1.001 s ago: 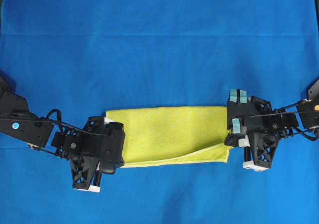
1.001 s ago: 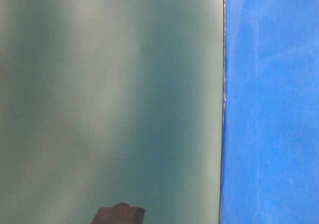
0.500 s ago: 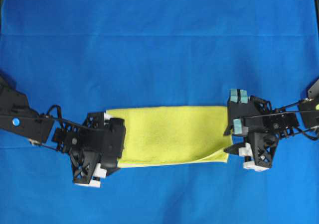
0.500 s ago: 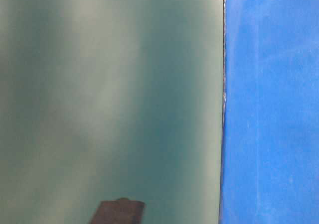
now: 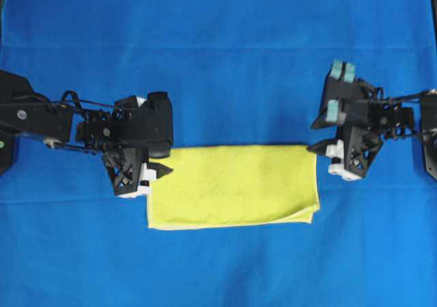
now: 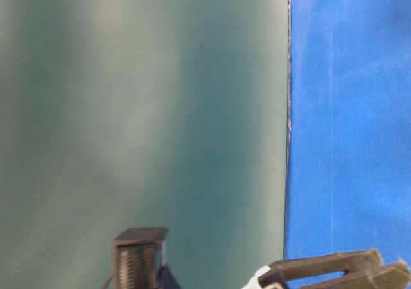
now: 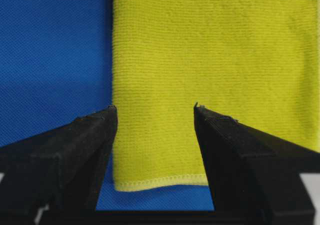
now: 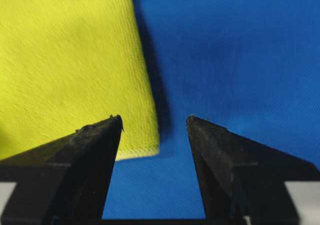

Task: Fold the yellow towel.
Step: 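Release the corners and raise both grippers, then grasp the folded strip's left and right ends with both grippers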

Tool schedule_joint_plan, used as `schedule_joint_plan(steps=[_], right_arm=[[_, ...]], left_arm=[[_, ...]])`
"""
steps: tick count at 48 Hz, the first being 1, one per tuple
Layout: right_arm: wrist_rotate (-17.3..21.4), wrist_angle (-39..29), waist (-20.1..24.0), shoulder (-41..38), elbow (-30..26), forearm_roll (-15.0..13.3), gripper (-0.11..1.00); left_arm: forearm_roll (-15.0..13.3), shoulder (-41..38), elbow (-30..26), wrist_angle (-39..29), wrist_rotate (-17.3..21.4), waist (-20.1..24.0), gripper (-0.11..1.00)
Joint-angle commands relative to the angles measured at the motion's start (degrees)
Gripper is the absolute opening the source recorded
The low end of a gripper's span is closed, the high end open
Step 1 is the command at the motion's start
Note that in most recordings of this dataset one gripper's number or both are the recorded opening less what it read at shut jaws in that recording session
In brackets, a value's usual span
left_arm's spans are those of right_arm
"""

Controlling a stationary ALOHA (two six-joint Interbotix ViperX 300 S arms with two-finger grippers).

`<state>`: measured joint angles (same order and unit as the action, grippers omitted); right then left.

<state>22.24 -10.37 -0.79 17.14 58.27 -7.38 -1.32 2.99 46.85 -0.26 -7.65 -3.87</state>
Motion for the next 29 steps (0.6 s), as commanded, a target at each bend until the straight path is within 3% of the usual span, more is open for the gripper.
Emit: schedule_joint_plan(steps=[1, 14, 29], right_arm=[[-0.1, 0.9, -0.4, -1.8, -1.1, -0.2, 0.58], [0.6, 3.3, -1.8, -9.0, -1.3, 0.0, 0.58], [1.0, 3.4, -1.8, -10.3, -1.8, 1.2, 0.58]], left_arm=[[0.0, -0.7, -0.3, 1.1, 0.0, 0.9, 0.58], [0.0, -5.0, 2.3, 4.2, 0.1, 2.8, 0.58], [0.0, -5.5, 3.9, 4.9, -0.6, 3.4, 0.58]])
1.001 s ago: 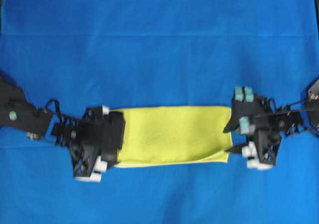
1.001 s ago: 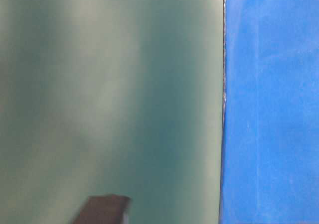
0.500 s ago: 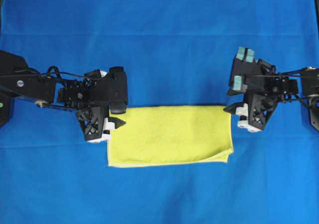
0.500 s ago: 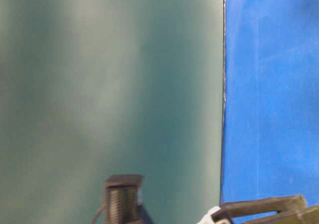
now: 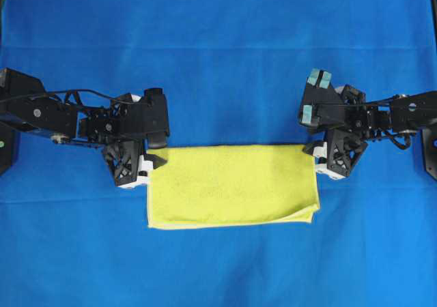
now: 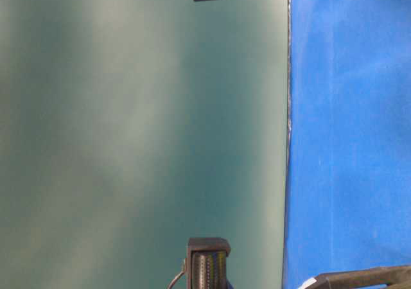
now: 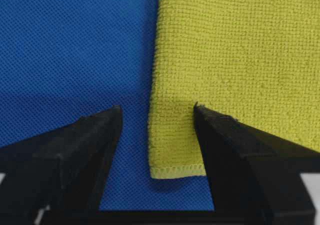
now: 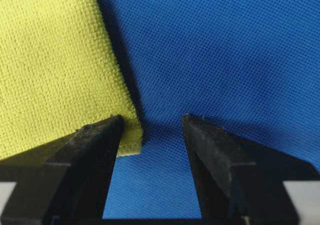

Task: Fold the yellow towel.
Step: 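Grasp the folded strip's left and right ends with both grippers, then lift the strip and rotate it vertical, right gripper moving to top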

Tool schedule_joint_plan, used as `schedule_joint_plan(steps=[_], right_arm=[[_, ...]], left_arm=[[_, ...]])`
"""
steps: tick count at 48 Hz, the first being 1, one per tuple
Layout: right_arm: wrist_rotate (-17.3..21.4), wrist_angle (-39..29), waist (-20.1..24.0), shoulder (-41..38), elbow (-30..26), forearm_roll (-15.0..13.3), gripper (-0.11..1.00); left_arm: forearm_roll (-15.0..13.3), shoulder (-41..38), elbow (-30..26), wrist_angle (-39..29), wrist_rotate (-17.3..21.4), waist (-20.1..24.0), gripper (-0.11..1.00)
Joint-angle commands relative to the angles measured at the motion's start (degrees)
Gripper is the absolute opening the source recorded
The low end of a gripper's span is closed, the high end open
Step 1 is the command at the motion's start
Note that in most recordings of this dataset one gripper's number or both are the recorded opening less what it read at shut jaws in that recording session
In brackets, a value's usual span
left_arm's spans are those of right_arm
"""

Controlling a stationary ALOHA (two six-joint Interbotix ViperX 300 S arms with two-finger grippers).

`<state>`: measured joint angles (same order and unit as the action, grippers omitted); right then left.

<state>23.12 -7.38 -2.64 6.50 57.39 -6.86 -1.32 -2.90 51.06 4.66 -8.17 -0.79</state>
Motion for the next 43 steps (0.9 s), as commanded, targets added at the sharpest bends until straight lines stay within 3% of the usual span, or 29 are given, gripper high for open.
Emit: schedule_joint_plan(steps=[1, 10, 15, 18, 20, 24, 36, 43], right_arm=[[0.1, 0.4, 0.2, 0.4, -0.9, 0.9, 0.58], [0.1, 0.3, 1.8, 0.1, -1.2, 1.7, 0.48], [0.3, 0.4, 3.2, 0.1, -1.3, 2.7, 0.24], [0.7, 0.4, 3.7, 0.1, -1.3, 3.4, 0.07], [1.0, 0.4, 3.8, 0.1, -1.3, 3.5, 0.01], [1.0, 0.4, 3.8, 0.1, -1.3, 3.5, 0.02], [1.0, -0.4, 3.6, 1.3, -1.7, 3.5, 0.02], [0.8, -5.0, 2.5, 6.2, -2.9, 3.1, 0.02]], left_arm=[[0.0, 0.4, -0.4, -0.1, -0.1, 0.3, 0.58], [0.0, 0.3, -0.9, -0.7, -0.2, 0.2, 0.55], [0.0, 0.3, -1.3, -2.8, -0.1, 0.0, 0.41], [0.0, 0.3, -1.8, -4.2, -0.2, -0.1, 0.28], [0.0, 0.4, -1.9, -4.8, -0.2, -0.2, 0.17], [0.0, 0.3, -2.4, -5.4, -0.1, -0.4, 0.03], [-0.1, 1.1, -3.3, -6.2, 0.0, -0.6, 0.02], [0.0, 4.4, -6.0, -11.3, 0.4, -0.5, 0.02]])
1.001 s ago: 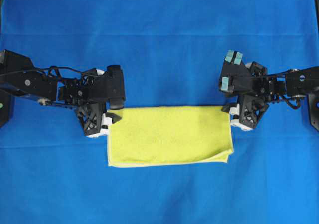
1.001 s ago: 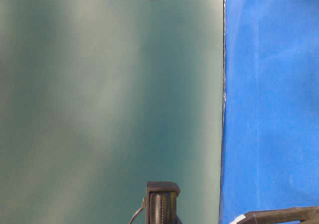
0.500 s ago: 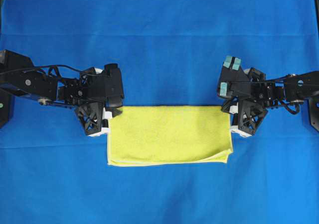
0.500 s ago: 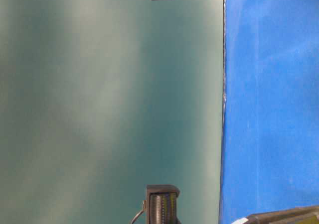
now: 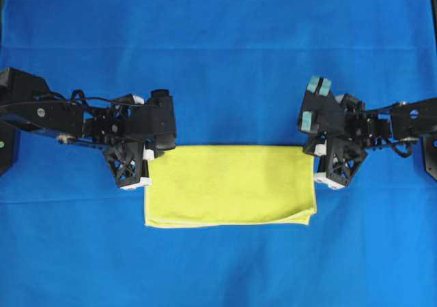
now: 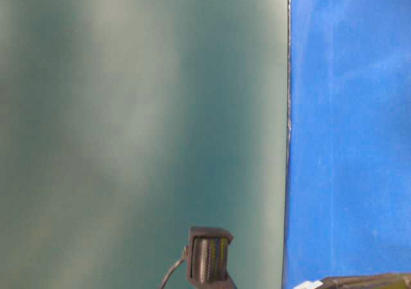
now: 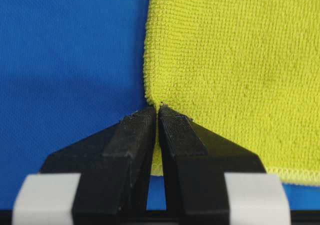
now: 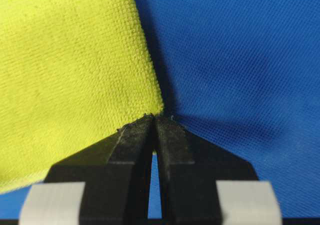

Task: Fold the yellow towel.
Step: 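Lift the strip and rotate it vertical, right gripper moving to top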

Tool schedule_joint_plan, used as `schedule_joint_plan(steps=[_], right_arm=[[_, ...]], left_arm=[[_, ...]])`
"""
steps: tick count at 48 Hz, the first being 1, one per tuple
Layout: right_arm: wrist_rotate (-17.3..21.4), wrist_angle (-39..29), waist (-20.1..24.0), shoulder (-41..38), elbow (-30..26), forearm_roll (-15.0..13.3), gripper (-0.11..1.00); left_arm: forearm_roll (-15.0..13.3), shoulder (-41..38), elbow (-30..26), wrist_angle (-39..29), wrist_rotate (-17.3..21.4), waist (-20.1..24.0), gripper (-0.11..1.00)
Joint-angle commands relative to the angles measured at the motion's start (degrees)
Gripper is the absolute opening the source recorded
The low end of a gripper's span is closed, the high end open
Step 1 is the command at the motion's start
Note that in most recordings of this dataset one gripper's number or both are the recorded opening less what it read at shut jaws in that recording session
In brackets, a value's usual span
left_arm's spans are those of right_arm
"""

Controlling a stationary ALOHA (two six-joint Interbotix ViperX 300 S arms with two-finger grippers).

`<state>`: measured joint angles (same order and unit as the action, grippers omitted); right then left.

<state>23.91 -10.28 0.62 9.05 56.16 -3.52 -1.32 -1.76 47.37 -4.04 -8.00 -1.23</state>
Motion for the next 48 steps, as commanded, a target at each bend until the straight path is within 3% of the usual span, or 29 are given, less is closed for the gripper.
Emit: schedule_joint_plan(steps=[1, 13, 22, 35, 39, 48], right_arm=[[0.0, -3.1, -0.9, 4.4, -1.8, -0.4, 0.02], [0.1, -13.9, -1.3, 15.5, -5.5, -4.0, 0.02], [0.1, -17.9, -1.4, 20.3, -6.4, -6.1, 0.02], [0.4, -17.8, -2.1, 22.5, -5.9, -8.6, 0.02], [0.9, -17.7, -4.3, 22.1, -6.2, -9.7, 0.02], [1.6, -14.9, -15.2, 20.5, -7.4, -14.4, 0.02]], left_arm=[[0.0, 3.8, -2.8, -3.6, 0.2, -0.2, 0.02], [0.0, 10.7, -9.8, -15.0, 0.5, -0.2, 0.02], [0.0, 13.1, -12.2, -15.8, 0.6, -1.0, 0.02], [0.0, 14.7, -12.1, -14.8, 0.4, -2.7, 0.02], [0.0, 14.5, -12.3, -13.4, 0.4, -3.8, 0.02], [0.0, 13.5, -12.8, -6.4, 1.2, -6.9, 0.02]])
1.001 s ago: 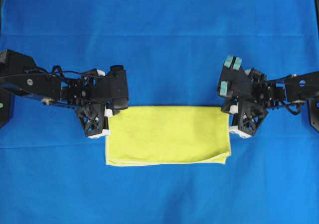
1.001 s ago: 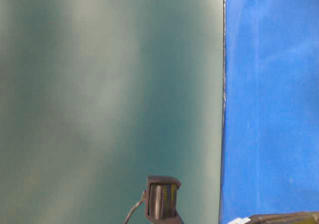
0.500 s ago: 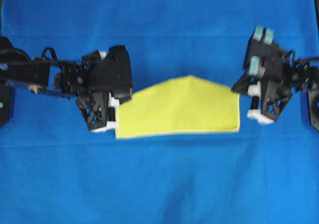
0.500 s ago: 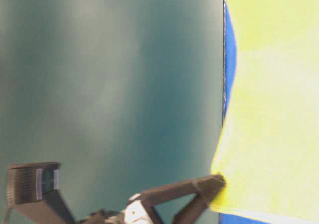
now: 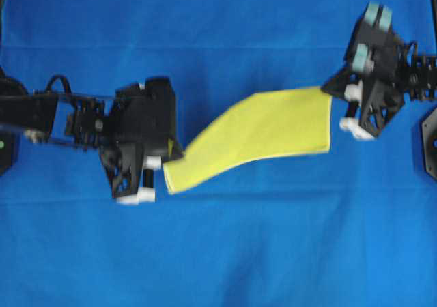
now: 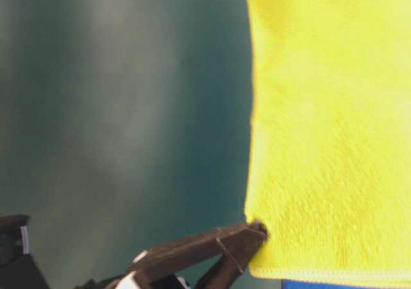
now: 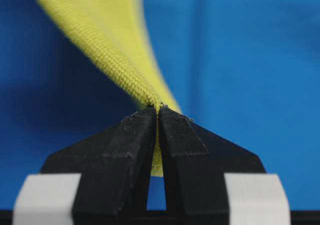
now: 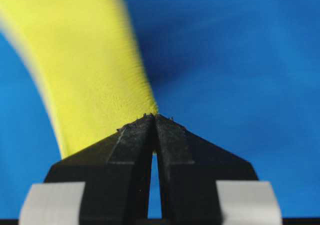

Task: Fold the yellow towel.
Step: 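Lift the strip and rotate it vertical, right gripper moving to top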

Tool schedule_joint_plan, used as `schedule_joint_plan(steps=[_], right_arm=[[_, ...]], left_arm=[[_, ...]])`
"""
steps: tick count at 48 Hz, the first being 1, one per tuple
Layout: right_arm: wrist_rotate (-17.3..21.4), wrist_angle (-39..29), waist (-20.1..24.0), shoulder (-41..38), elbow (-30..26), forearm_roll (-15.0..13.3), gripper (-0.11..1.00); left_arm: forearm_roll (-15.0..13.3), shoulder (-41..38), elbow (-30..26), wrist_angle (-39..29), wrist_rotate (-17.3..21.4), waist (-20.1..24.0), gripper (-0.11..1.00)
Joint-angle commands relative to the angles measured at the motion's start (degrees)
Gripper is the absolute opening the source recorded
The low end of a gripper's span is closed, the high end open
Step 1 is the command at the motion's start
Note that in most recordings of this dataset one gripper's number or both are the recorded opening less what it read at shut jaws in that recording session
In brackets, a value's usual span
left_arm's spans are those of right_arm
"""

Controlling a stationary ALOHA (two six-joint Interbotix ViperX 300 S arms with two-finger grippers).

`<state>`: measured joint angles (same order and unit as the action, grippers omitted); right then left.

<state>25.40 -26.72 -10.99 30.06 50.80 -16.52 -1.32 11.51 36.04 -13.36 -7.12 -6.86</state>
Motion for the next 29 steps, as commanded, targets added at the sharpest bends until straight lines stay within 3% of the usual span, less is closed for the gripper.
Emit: schedule_joint_plan(steps=[1, 6, 12, 17, 29], right_arm=[[0.1, 1.9, -4.8, -0.9, -2.2, -1.8, 0.02], [-0.2, 4.8, -10.4, -3.4, -3.9, -4.6, 0.02], [-0.4, 8.3, -14.0, -7.3, -6.8, -6.6, 0.02], [-0.7, 10.6, -15.4, -11.2, -9.8, -7.7, 0.02], [-0.9, 11.8, -15.8, -19.9, -19.0, -10.5, 0.02]], left_arm=[[0.1, 0.1, -1.6, 3.8, 0.6, -1.6, 0.02], [0.0, -1.2, -2.3, 7.6, 2.8, -3.2, 0.02], [0.0, -3.6, -4.4, 11.2, 6.0, -4.7, 0.02], [0.0, -6.2, -7.4, 12.9, 8.1, -5.3, 0.02], [0.0, -12.6, -14.3, 13.0, 8.7, -5.7, 0.02]])
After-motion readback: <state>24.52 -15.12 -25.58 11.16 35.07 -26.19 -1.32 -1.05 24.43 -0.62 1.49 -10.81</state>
